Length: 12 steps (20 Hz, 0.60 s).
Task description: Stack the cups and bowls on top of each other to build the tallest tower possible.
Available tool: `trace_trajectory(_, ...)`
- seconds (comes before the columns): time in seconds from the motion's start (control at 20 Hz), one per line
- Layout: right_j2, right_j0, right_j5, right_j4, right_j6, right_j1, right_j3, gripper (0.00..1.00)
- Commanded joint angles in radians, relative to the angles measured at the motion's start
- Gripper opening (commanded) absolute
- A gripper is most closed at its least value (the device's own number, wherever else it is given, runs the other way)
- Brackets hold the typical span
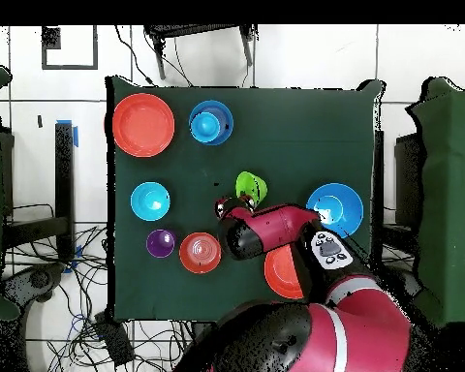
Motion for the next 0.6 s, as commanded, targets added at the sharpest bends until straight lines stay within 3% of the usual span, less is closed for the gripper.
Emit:
trace_trajectory(0.05, 0.008, 0.003, -0.008, -0.016, 0.052, 0.010, -0.055, 1.00)
trace_trajectory(0.6, 0.007, 0.000, -0.004, -0.013, 0.053, -0.018, -0.037, 1.00)
